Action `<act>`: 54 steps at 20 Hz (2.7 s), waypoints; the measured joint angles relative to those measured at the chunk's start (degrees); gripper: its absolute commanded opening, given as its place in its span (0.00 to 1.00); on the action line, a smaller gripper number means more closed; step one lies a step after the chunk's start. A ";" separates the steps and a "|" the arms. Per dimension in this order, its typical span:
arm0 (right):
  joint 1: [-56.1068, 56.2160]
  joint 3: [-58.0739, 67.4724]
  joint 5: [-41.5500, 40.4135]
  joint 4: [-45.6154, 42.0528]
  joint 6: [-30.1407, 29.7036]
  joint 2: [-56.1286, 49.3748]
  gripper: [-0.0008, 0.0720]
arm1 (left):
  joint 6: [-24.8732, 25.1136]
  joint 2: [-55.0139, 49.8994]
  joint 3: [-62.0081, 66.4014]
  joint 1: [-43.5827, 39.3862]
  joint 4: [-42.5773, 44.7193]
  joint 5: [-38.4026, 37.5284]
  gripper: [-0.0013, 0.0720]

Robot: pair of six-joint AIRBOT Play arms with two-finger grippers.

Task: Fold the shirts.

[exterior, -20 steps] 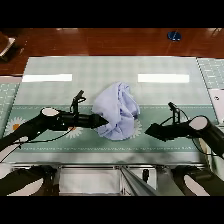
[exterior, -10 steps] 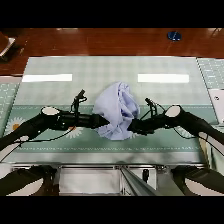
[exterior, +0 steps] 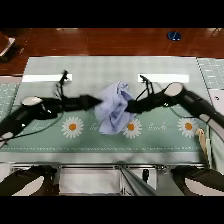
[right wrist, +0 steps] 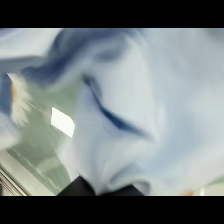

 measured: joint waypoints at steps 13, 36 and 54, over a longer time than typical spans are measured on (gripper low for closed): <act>-10.43 44.15 18.08 -29.16 7.02 26.75 0.04 | -20.41 17.14 34.12 27.76 16.37 -2.36 0.06; -10.43 9.44 31.30 -26.80 9.94 34.99 0.04 | -37.20 28.72 9.57 6.62 44.61 -13.53 0.06; -27.52 20.46 7.52 -16.17 2.49 -8.04 0.59 | -31.15 -19.98 27.96 0.00 40.00 6.45 0.70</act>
